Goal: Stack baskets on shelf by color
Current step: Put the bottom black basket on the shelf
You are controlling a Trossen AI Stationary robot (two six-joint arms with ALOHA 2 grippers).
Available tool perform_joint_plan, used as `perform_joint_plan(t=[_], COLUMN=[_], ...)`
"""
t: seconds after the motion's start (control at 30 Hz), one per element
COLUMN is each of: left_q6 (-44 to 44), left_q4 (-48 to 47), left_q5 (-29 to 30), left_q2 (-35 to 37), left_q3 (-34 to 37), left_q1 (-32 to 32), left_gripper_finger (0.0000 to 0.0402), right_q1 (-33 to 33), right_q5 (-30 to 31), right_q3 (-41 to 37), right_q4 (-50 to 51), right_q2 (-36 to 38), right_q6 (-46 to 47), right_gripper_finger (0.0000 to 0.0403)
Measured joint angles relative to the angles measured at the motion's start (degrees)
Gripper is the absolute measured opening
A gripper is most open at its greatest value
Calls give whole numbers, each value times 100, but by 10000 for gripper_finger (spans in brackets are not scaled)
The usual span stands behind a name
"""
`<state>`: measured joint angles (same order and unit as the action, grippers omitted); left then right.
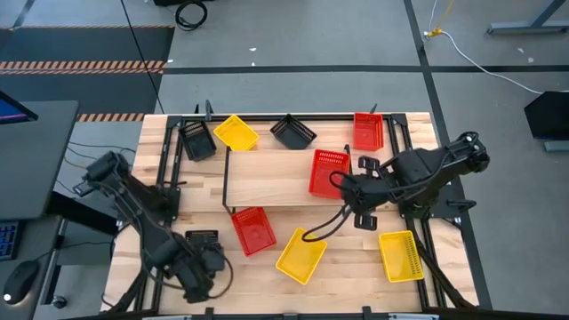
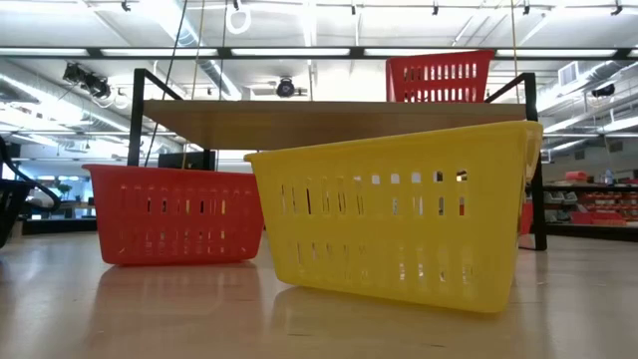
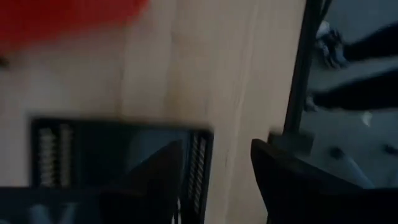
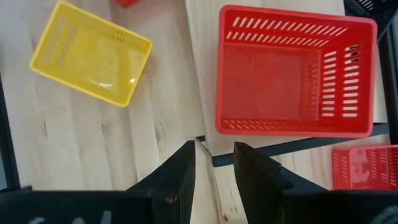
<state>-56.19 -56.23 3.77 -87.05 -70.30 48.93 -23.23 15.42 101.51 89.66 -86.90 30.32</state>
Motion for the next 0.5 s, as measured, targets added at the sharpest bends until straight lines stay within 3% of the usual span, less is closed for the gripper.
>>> perform_joint_plan(t=[0.2,0.5], left_q6=[-316,-166], left_q4=[1018,1367], left_q5=[-415,-689], left_q2=[826,505], left_q3=[905,1087], left_q1=[-2,274], left_gripper_finger=[188,192], right_q1=[-81,-24], right_q5=[0,4], right_q3=[0,0], right_q4=[38,38], right_q2=[51,51], right_q6=[242,438], right_gripper_finger=[113,113])
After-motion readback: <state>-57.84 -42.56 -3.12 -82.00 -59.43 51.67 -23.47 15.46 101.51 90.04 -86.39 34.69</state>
